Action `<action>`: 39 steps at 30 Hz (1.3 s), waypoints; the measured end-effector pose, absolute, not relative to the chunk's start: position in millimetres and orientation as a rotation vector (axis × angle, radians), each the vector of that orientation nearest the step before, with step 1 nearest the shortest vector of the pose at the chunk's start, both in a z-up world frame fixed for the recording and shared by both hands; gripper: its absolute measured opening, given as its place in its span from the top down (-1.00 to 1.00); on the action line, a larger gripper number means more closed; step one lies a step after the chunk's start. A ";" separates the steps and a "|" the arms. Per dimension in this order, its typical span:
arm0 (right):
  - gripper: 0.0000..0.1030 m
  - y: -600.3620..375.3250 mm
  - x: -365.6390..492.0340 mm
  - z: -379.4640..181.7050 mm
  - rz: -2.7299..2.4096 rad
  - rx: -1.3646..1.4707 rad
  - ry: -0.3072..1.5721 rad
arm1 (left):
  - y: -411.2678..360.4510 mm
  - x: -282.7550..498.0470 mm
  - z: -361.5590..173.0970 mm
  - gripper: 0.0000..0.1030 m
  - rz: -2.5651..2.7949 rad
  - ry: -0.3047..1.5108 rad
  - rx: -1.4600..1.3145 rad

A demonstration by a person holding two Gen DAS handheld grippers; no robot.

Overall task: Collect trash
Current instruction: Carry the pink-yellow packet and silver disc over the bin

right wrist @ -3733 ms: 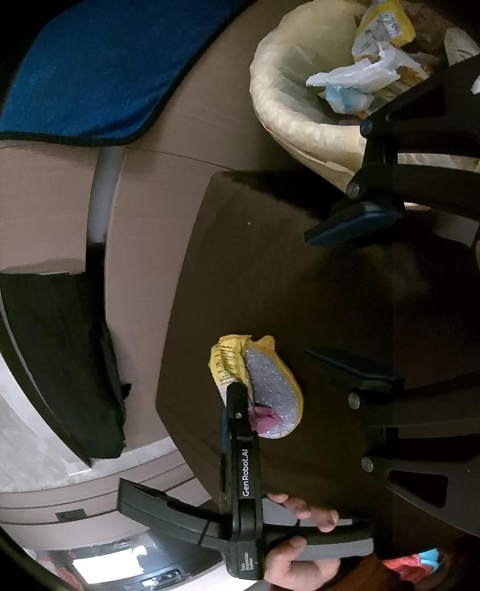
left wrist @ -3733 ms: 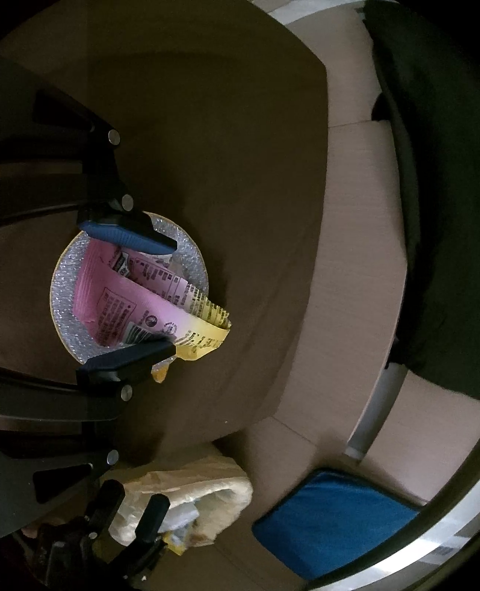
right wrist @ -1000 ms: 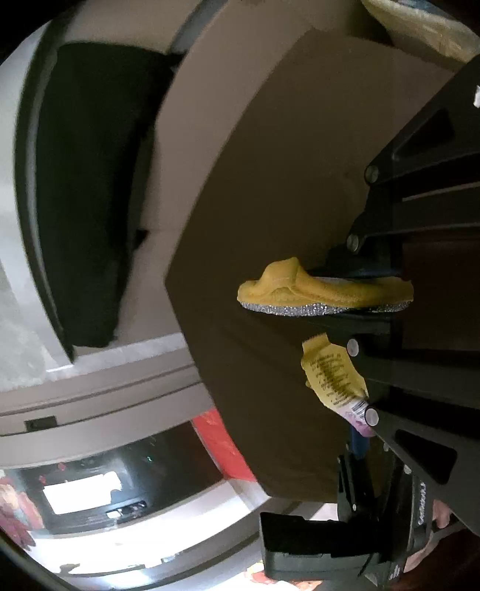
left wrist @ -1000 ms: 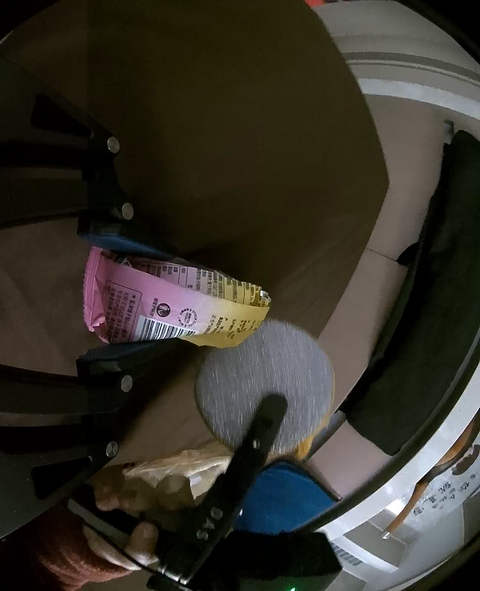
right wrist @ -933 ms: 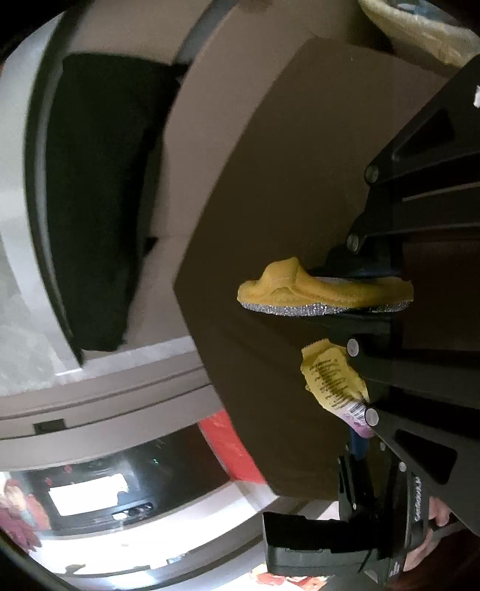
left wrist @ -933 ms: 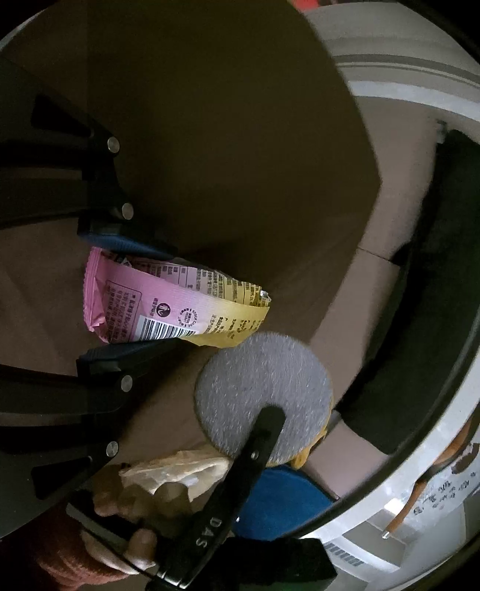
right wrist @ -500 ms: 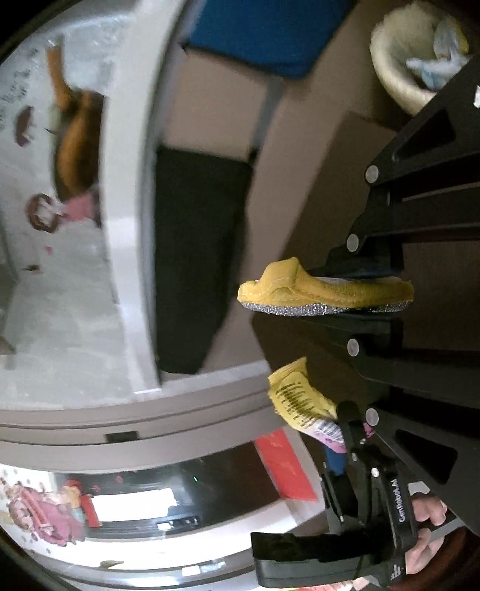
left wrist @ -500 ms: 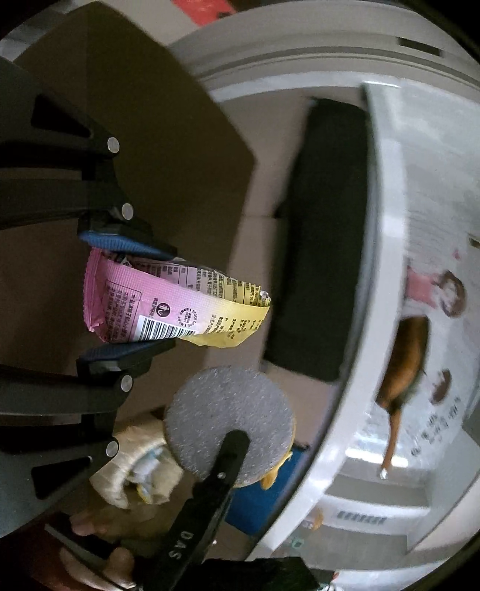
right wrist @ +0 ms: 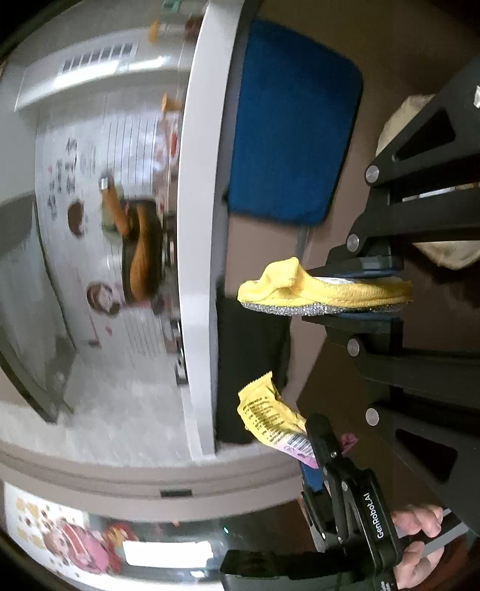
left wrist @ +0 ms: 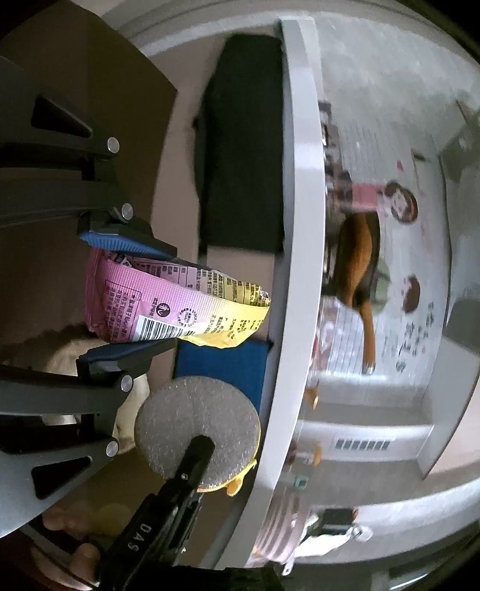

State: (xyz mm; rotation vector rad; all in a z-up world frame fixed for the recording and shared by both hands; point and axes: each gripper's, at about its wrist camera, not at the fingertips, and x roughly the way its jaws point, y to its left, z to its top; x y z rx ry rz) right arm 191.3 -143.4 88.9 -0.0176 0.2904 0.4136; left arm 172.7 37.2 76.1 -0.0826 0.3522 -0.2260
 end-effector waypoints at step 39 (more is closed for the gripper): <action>0.73 -322.5 282.8 -90.8 0.158 0.184 0.696 | -177.4 353.4 -118.2 0.17 -0.512 1.024 -0.072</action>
